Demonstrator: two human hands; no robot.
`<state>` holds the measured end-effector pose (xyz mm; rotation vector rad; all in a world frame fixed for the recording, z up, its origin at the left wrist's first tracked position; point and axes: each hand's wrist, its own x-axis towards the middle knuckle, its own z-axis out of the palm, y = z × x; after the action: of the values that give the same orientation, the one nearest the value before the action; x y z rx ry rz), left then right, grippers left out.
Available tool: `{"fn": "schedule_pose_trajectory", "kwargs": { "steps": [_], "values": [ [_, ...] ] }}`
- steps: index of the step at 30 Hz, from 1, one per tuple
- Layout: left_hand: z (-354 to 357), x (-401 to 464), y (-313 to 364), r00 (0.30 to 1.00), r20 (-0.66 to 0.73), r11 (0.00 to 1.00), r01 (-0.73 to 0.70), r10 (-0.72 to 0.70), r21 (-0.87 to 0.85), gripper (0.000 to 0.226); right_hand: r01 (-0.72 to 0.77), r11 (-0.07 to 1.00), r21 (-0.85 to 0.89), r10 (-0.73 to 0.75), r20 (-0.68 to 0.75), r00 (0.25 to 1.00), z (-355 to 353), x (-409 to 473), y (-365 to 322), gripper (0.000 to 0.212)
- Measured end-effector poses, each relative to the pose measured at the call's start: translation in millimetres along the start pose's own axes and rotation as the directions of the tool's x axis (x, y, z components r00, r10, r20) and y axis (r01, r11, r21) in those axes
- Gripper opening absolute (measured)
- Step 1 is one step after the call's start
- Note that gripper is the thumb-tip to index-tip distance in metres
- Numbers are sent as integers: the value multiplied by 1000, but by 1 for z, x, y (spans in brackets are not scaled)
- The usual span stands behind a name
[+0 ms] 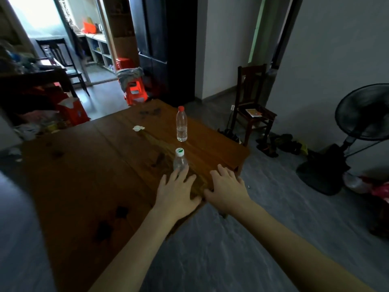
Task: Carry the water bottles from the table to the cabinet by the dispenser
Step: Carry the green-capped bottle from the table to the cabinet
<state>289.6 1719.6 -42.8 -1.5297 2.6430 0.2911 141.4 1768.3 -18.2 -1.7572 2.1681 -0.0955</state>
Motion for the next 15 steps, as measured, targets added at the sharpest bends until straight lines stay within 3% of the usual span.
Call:
{"fn": "schedule_pose_trajectory", "kwargs": {
  "steps": [8,15],
  "values": [
    [6,55,-40,981,41,981,192,-190,-29,72,115,993,-29,-112,94,989,-5,93,-1,68],
    [8,96,-52,917,115,920,389,-382,-51,72,278,959,-48,-266,174,948,-8,176,6,67]
  ]
}}
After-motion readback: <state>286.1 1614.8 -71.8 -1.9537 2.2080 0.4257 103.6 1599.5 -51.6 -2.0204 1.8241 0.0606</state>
